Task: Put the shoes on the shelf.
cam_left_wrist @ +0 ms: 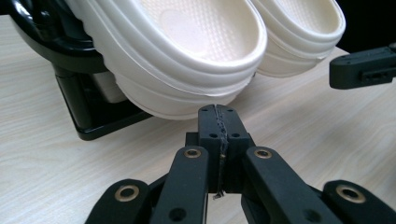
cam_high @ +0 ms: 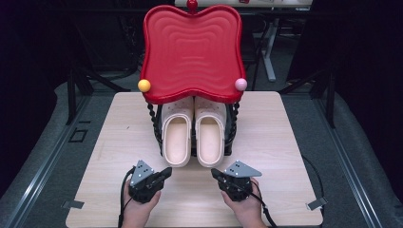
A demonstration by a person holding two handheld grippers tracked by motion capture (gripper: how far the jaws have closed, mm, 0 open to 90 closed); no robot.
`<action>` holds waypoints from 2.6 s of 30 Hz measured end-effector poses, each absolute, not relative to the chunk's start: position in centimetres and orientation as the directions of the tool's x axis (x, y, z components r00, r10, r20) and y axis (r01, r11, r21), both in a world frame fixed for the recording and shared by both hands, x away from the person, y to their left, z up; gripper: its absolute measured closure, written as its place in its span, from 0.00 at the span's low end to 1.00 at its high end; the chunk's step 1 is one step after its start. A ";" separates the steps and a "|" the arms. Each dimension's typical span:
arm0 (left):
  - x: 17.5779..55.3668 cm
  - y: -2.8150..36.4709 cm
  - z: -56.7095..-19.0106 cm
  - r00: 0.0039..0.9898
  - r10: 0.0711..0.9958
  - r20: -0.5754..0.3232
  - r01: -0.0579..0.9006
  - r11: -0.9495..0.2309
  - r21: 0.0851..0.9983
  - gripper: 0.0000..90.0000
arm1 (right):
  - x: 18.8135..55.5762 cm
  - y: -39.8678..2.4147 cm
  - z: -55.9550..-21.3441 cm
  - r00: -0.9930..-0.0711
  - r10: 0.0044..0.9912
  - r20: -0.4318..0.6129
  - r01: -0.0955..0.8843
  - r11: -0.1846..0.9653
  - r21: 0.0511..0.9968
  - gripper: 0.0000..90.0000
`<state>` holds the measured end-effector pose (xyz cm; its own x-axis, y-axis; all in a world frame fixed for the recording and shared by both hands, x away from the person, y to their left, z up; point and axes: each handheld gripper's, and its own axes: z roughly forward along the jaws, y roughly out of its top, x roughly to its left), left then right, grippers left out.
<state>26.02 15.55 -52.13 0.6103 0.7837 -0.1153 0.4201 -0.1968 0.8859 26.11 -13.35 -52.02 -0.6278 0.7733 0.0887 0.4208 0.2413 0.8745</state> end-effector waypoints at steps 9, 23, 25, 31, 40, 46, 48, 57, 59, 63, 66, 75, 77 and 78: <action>26.5 15.3 -52.1 0.605 0.788 -0.109 0.432 -0.210 0.877 1.00 | 26.4 -13.3 -51.9 -0.627 0.772 0.103 0.425 0.229 0.876 0.99; 27.6 15.9 -51.1 0.571 0.813 -0.112 0.439 -0.187 0.879 1.00 | 26.9 -13.6 -51.1 -0.605 0.790 0.099 0.427 0.217 0.878 1.00; 28.0 15.8 -51.0 0.576 0.812 -0.095 0.431 -0.203 0.879 1.00 | 27.2 -13.7 -50.9 -0.600 0.793 0.100 0.428 0.213 0.878 1.00; 29.6 15.7 -50.4 0.567 0.819 -0.086 0.424 -0.201 0.883 1.00 | 28.4 -13.7 -50.5 -0.581 0.808 0.098 0.430 0.203 0.880 1.00; 32.1 15.3 -50.0 0.553 0.829 -0.088 0.424 -0.189 0.886 1.00 | 30.2 -13.1 -49.9 -0.563 0.823 0.069 0.411 0.206 0.888 1.00; 32.8 14.8 -49.8 0.549 0.831 -0.083 0.425 -0.192 0.885 1.00 | 31.3 -13.2 -49.7 -0.545 0.836 0.070 0.417 0.197 0.888 1.00; 33.0 14.7 -49.8 0.548 0.832 -0.083 0.427 -0.193 0.883 1.00 | 31.6 -13.3 -49.6 -0.536 0.841 0.067 0.419 0.196 0.887 1.00; 33.9 14.0 -49.8 0.541 0.837 -0.082 0.432 -0.192 0.881 1.00 | 33.2 -13.3 -49.5 -0.512 0.856 0.070 0.424 0.181 0.887 1.00; 34.1 14.0 -49.8 0.539 0.838 -0.084 0.438 -0.193 0.878 1.00 | 33.5 -13.1 -49.5 -0.506 0.860 0.072 0.428 0.178 0.886 1.00; 34.3 13.9 -49.9 0.536 0.840 -0.077 0.433 -0.196 0.880 1.00 | 33.9 -12.9 -49.6 -0.507 0.858 0.075 0.429 0.176 0.886 0.99; 34.4 13.9 -50.0 0.534 0.842 -0.079 0.437 -0.195 0.878 1.00 | 34.1 -12.8 -49.7 -0.508 0.858 0.077 0.434 0.177 0.883 0.99; 35.0 13.7 -50.1 0.535 0.839 -0.094 0.445 -0.186 0.876 0.99 | 34.8 -12.7 -49.9 -0.488 0.868 0.086 0.435 0.157 0.887 0.99; 35.0 13.5 -50.1 0.539 0.837 -0.093 0.444 -0.188 0.876 0.99 | 35.0 -12.8 -49.9 -0.491 0.867 0.087 0.445 0.164 0.880 0.99; 35.0 13.5 -50.2 0.538 0.838 -0.093 0.441 -0.185 0.878 0.99 | 35.0 -12.7 -50.0 -0.490 0.866 0.098 0.441 0.149 0.885 0.99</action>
<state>35.04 13.46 -50.20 0.5379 0.8378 -0.0934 0.4410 -0.1852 0.8782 35.01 -12.67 -49.98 -0.4897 0.8664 0.0979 0.4407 0.1491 0.8852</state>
